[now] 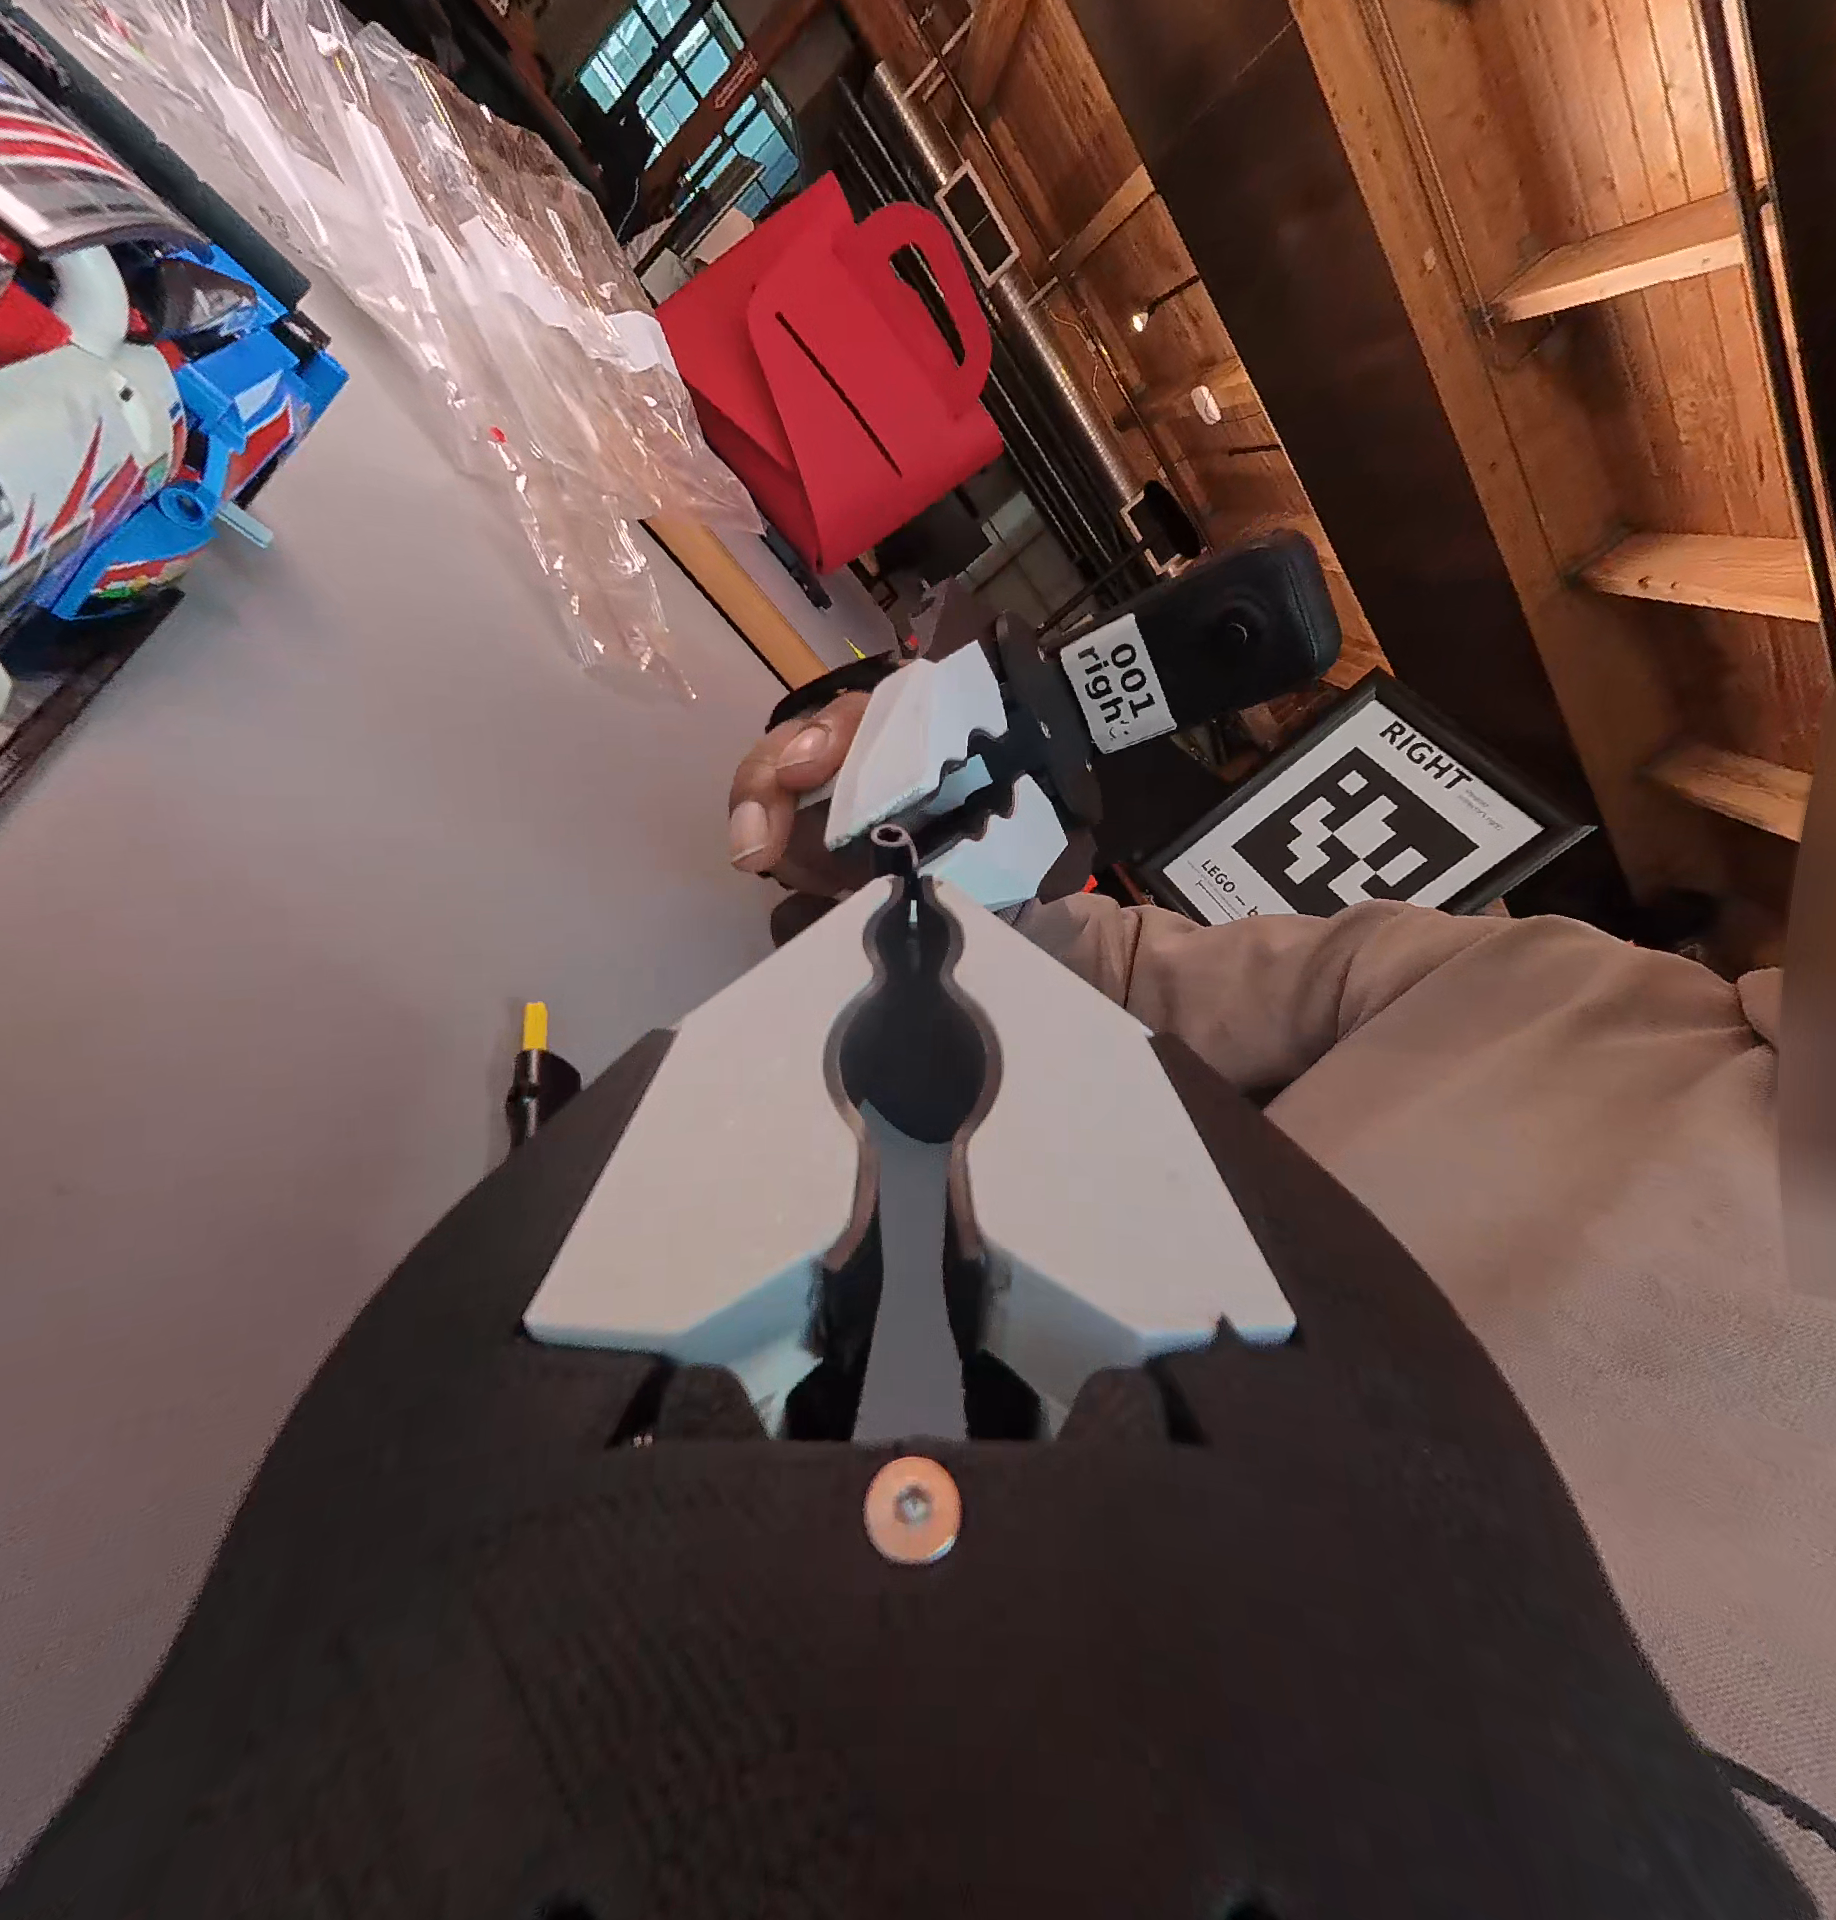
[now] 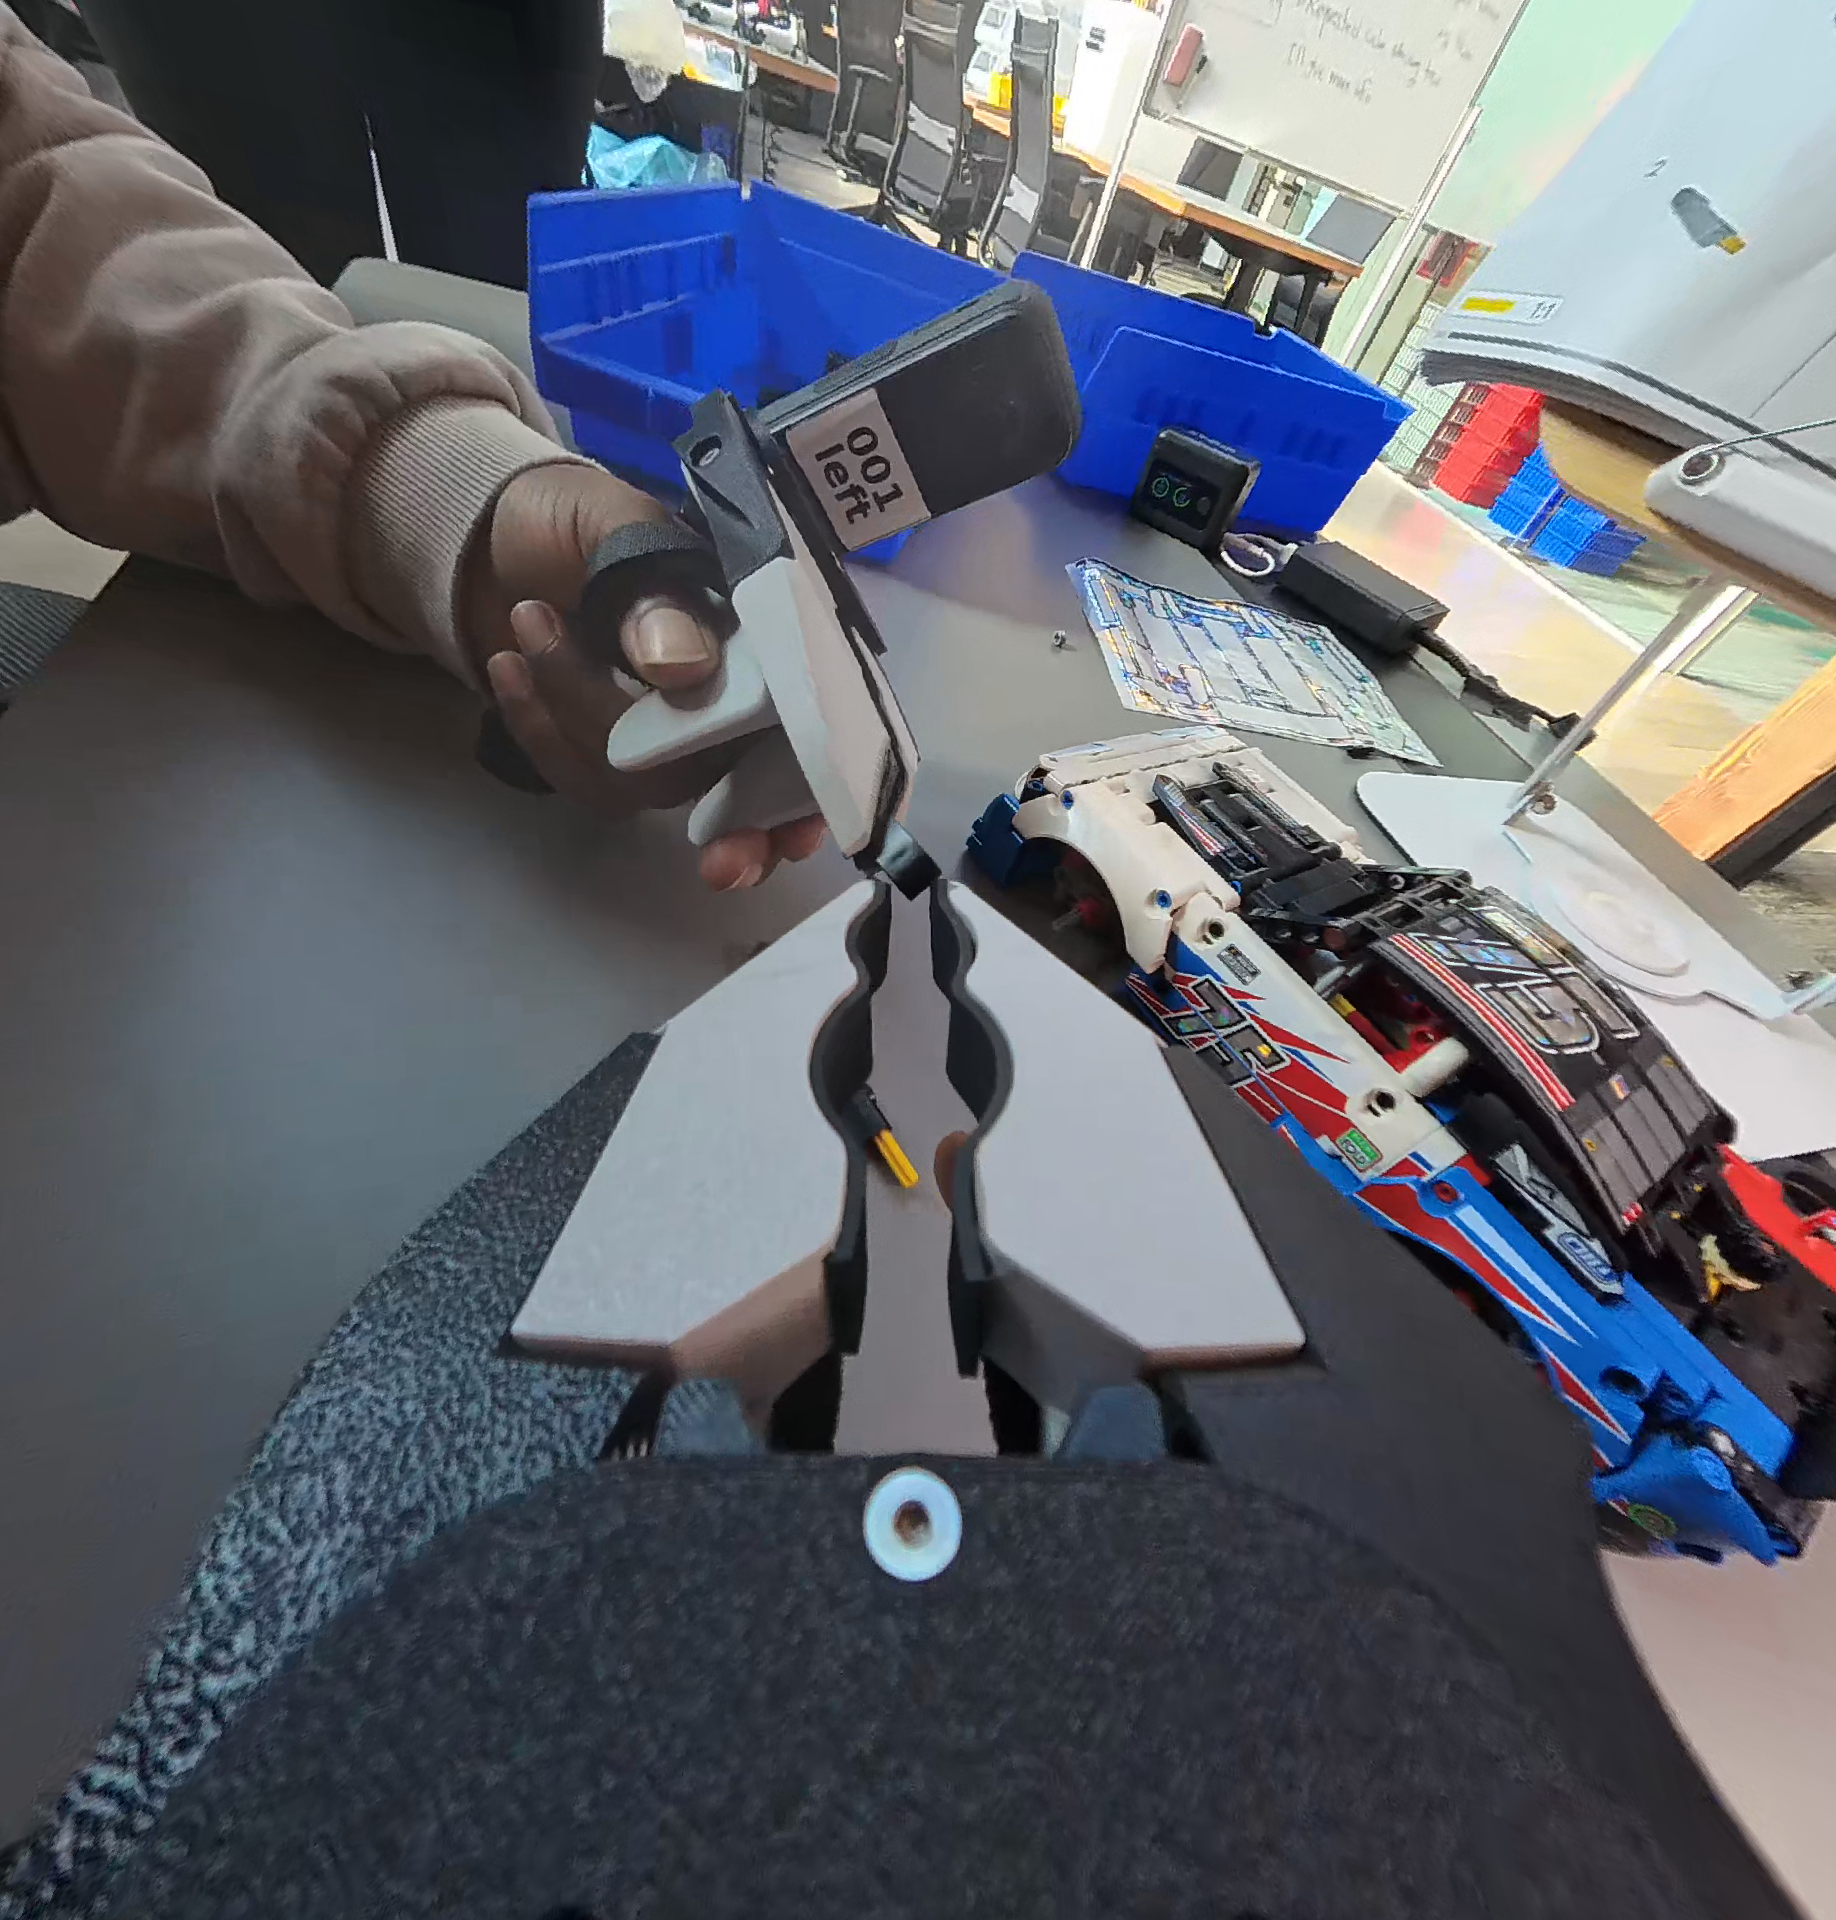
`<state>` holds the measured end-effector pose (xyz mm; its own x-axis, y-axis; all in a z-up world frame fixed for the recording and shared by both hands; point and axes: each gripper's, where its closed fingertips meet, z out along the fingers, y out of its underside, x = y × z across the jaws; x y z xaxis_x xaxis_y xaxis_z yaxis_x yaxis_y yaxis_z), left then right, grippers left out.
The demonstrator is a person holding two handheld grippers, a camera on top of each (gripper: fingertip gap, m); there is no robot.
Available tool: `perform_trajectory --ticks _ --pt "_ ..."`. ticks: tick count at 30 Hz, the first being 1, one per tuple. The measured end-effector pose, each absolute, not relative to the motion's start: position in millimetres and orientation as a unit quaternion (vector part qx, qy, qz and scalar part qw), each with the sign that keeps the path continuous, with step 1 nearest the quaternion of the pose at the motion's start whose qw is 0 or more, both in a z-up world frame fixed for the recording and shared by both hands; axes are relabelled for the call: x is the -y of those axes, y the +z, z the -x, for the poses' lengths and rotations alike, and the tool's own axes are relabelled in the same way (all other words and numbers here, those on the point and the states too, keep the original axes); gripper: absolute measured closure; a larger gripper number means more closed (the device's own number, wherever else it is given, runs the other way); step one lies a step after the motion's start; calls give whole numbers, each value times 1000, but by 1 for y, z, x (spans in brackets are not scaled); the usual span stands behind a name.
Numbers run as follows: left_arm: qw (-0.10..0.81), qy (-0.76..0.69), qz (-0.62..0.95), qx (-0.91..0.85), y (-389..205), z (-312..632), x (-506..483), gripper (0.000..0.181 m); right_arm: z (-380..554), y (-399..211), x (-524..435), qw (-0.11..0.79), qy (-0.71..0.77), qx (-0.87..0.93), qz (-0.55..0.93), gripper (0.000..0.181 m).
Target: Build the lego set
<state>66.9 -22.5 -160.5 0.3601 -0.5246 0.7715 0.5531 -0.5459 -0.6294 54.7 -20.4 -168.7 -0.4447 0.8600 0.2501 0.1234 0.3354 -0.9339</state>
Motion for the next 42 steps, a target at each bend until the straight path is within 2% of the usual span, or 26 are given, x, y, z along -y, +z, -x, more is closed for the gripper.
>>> perform_trajectory --ticks 9,15,19,23,28,30,33,37,42 --pt "444 -556 703 7 -174 -70 26 181 -59 -174 23 417 415 753 296 181" --pt "448 -488 748 -49 -185 -74 30 181 -61 -183 33 399 380 793 262 181" --pt "465 -437 765 -86 -189 -75 30 181 -58 -183 34 379 409 779 288 181" --pt "460 -456 760 -43 -190 -66 26 181 -60 -183 25 375 419 766 311 181" --pt "477 -365 796 -72 -199 -41 21 181 -65 -182 9 363 430 751 345 178" --pt "500 -277 814 -102 -202 -22 19 172 -64 -186 -5 372 415 744 369 177" --pt "543 -137 821 -113 -196 13 13 158 -60 -193 -30 386 389 717 430 171" --pt "592 -22 804 -50 -176 56 15 138 -56 -180 -53 413 392 649 505 152" --pt "589 68 804 34 -173 83 34 122 -66 -169 -60 423 391 571 584 116"
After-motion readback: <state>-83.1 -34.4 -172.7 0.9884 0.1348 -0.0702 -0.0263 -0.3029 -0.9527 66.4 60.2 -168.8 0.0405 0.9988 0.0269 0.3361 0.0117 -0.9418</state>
